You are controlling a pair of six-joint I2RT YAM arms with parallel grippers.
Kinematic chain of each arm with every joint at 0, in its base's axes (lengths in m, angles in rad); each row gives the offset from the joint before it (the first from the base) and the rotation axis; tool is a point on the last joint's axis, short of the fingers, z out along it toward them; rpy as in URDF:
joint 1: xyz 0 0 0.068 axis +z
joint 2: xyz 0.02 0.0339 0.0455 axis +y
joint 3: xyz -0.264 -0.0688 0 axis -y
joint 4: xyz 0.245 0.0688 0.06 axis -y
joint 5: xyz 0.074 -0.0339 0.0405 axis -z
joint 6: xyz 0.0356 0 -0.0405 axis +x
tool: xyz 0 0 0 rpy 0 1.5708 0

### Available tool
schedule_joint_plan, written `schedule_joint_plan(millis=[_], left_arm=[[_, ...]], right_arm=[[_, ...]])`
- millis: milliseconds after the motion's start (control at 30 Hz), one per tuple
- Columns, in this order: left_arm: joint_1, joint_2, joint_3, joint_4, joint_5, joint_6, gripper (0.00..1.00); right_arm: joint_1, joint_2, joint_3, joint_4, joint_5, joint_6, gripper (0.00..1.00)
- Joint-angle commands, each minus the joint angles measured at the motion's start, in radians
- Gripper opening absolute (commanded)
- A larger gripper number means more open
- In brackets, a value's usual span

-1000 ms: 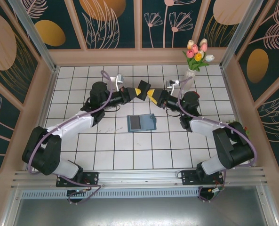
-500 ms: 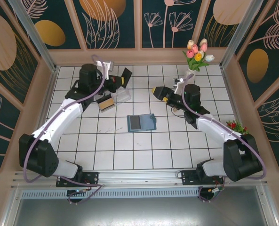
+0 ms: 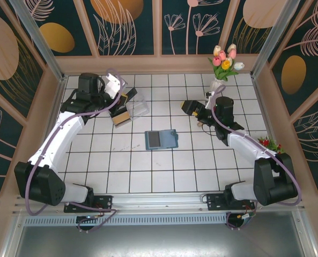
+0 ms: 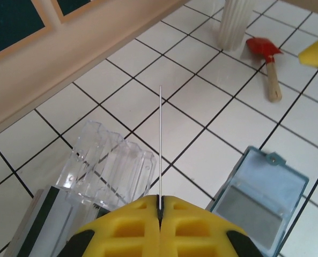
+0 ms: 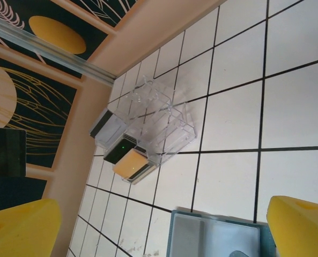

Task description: Take the credit cards out of the card holder

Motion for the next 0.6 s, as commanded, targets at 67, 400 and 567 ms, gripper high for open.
schedule_joint_plan(millis=[67,400,567], left_arm=[[0.023,0.034,-0.047,-0.022,-0.028,0.159,0.00],[0.048,0.188,-0.074,0.041,-0.183,0.251,0.00],[0.050,0.220,-0.062,0.061,-0.202,0.261,0.00]], right_arm=[[-0.009,-0.039,-0.017,-0.023,-0.006,-0.036,0.99],[-0.009,-0.034,-0.031,-0.008,-0.025,-0.008,0.99],[-0.009,-0.037,-0.033,0.001,-0.047,0.004,0.99]])
